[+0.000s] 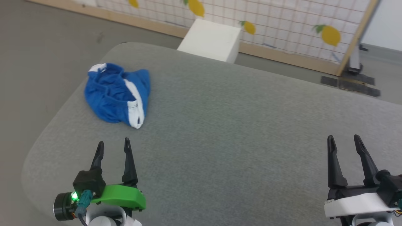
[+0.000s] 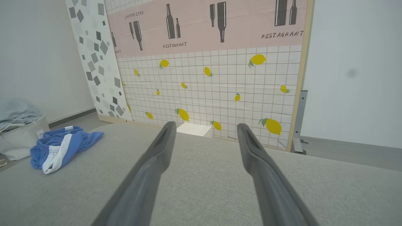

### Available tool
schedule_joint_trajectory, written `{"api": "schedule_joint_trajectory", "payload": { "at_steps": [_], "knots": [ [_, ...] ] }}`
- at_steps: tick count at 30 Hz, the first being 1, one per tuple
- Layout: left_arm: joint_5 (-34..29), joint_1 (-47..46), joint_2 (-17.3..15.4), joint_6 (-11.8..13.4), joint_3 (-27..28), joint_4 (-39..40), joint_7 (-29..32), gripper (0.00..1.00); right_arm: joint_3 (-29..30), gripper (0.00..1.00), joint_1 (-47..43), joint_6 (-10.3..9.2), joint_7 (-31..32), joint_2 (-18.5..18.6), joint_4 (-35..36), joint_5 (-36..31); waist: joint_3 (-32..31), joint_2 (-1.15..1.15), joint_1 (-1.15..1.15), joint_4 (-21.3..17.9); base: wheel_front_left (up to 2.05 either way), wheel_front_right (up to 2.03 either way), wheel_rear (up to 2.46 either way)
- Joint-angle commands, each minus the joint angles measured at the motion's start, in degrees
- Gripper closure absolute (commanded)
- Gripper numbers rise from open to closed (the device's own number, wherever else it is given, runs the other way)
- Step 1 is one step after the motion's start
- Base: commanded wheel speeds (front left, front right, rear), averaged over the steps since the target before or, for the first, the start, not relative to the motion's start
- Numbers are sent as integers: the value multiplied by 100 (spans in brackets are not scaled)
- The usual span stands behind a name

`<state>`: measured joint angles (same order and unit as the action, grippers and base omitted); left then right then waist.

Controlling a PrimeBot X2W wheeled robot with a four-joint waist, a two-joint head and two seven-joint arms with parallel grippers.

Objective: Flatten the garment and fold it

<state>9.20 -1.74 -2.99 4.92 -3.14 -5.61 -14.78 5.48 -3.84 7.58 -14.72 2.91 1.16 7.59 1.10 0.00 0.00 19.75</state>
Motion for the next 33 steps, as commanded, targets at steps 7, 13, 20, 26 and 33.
{"api": "schedule_joint_trajectory", "payload": {
  "at_steps": [7, 13, 20, 26, 33],
  "knots": [
    [85, -7, 12, 21, 78, 50, -22, 0, -5, 0, -3, -9, -28, -3, 45, -55, 89, 0, 0, 968, 0, 0, 0],
    [123, 40, 12, 25, 152, 79, -22, 0, -46, 0, 19, -9, -28, -3, 19, -82, 102, 0, 0, 1161, 0, 0, 0],
    [213, -151, 12, -104, 277, 95, -22, 0, -63, 0, 66, -9, -28, -3, 28, -129, 203, 0, 0, 1055, 0, 0, 0],
    [129, -1103, -163, -570, 593, -320, -22, 0, -82, 0, 220, -9, -28, -3, 88, -277, 529, 0, 0, 905, 0, 0, 0],
    [329, -2905, -695, -990, 767, -1700, 62, 0, -114, 0, 597, -9, -28, -3, 191, -564, 1254, 0, 0, 513, 0, 0, 0]
  ]
}}
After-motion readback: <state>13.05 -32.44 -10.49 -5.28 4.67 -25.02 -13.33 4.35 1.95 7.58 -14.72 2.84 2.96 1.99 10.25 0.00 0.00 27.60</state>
